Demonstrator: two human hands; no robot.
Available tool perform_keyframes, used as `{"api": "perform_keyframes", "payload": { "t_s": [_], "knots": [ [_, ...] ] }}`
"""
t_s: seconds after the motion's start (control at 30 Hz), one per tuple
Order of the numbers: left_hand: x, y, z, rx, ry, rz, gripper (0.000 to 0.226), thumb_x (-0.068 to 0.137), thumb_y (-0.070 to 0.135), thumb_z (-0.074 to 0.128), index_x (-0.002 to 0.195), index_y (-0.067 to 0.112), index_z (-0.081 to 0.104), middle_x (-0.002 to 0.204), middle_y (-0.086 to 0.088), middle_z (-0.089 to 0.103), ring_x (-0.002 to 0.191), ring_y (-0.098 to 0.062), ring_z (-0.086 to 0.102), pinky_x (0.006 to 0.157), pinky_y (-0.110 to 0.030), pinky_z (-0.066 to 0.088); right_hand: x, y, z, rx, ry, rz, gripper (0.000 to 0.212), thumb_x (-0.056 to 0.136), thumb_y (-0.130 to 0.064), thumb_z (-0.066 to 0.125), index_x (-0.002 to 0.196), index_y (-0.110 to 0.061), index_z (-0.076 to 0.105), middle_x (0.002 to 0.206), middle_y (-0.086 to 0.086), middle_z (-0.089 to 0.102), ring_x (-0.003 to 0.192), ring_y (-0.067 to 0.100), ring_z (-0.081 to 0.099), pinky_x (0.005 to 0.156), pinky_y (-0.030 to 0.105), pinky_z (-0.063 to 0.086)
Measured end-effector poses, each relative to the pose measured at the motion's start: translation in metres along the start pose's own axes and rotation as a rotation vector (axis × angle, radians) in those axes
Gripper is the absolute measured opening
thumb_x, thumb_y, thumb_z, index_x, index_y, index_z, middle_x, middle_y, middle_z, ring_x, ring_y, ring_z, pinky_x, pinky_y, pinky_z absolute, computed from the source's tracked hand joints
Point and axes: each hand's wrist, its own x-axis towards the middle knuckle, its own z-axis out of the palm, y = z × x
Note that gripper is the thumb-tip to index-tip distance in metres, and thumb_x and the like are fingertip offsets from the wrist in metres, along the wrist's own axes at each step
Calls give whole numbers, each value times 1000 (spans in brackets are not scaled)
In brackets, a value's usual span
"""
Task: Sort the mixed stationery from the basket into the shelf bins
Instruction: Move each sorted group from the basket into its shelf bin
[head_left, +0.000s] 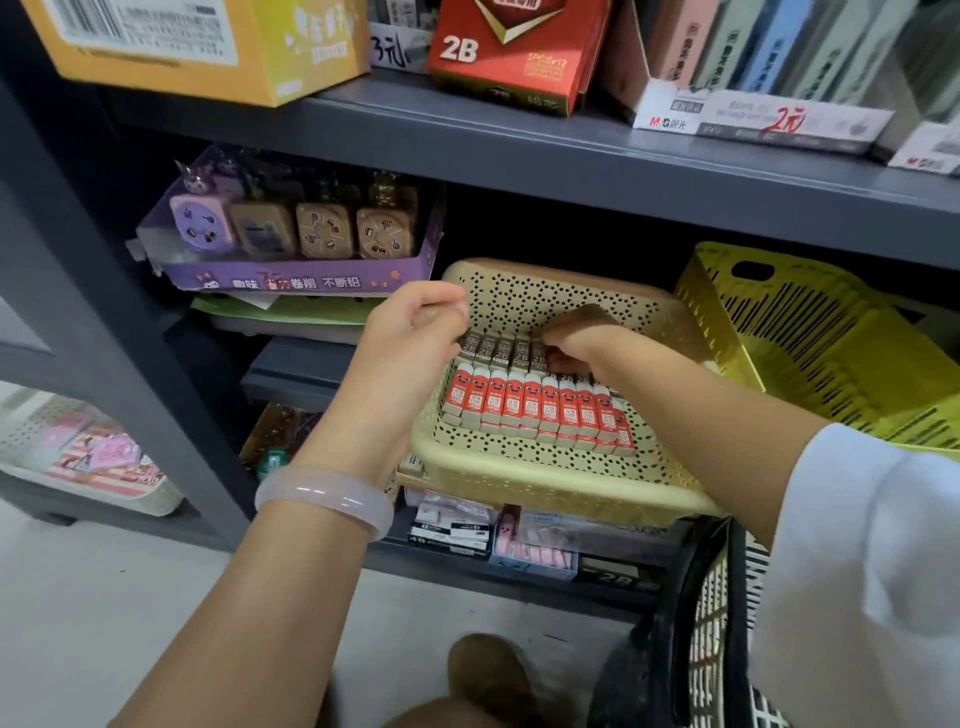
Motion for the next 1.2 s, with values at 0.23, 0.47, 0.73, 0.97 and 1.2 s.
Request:
{"api": "perform_keyframes", "payload": {
  "t_s": [0.23,0.47,0.73,0.97,1.2],
  "knots": [
    [-40,2,11,-15,-24,61,15,93,13,51,95,22,63,103,2,68,95,-9,67,84,-26,54,-56,2,-52,131,-125,-163,25,94,-14,49,113,0,58,85,8,62,66,13,58,77,28,54],
    [-101,-1,94,71,-282,50,19,94,10,47,94,23,60,94,2,70,85,-11,69,75,-23,56,-146,62,-127,226,-304,-449,22,94,-6,45,98,-17,64,80,0,67,66,6,62,63,16,53],
    [-160,-54,200,360,-639,-143,13,95,17,45,96,23,57,100,-2,64,84,-10,63,74,-24,53,-167,232,-170,143,-201,-175,19,96,-10,44,106,-9,60,77,0,63,66,8,57,62,16,49],
    [-167,-121,247,572,-584,-449,10,91,9,41,88,14,49,88,-9,46,79,-20,45,72,-30,41,-146,369,-155,-232,-131,193,18,93,-16,48,102,-6,60,85,5,52,67,14,49,61,27,47],
    [-179,-191,281,464,-377,-816,13,94,10,39,105,12,44,84,-3,46,67,-11,43,62,-21,39,-133,418,-113,-276,-95,328,42,95,-22,48,131,-1,40,121,21,54,90,27,53,67,24,39]
  ]
}}
